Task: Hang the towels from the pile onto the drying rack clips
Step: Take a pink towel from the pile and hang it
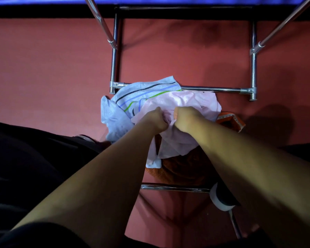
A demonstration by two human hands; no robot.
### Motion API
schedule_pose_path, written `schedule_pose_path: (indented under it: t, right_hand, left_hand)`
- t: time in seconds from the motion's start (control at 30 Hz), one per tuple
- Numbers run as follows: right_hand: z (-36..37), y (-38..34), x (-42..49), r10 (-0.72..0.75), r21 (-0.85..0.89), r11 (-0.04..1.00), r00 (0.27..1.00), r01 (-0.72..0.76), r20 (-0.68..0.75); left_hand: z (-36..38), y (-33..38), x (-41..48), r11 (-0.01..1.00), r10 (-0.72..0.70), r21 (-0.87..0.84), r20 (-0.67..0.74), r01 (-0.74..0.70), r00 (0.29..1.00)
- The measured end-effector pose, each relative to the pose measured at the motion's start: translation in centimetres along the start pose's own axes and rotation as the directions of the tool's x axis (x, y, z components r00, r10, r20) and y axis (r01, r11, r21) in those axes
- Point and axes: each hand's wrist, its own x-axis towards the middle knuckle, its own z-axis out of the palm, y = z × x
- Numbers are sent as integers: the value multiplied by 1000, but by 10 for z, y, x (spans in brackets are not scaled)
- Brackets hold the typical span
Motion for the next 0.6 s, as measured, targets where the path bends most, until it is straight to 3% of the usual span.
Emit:
schedule_pose_path:
  t: [0.07,0.13,0.23,0.3,0.37,0.47,0.6]
  right_hand:
    - [-4,0,5,15,6,1000,996,-14,-90]
    - [-7,-4,8,49,23,999,996,-47,-76]
    - [-20,-4,-3,41,103,994,984,-23,-172]
    - [-28,2,-10,53,119,993,961,-21,-270]
    - [-30,3,-14,37,156,987,930,22,-366]
    - [-39,-2,-25,24,225,970,881,95,-473]
    - [-65,-4,-47,-60,199,965,887,168,-457]
  left_hand:
    - [-3,7,-5,992,53,-117,85,-43,995]
    - [-10,14,-10,984,57,-176,190,-23,980]
    - [-19,17,-16,995,-8,-95,228,30,974]
    - [-24,16,-22,997,-78,-8,150,80,986]
    - [-28,17,-28,987,-126,-92,88,134,988]
    - [-36,18,-35,980,-109,-168,-17,105,994]
    - [-57,28,-48,918,-126,-396,-233,25,964]
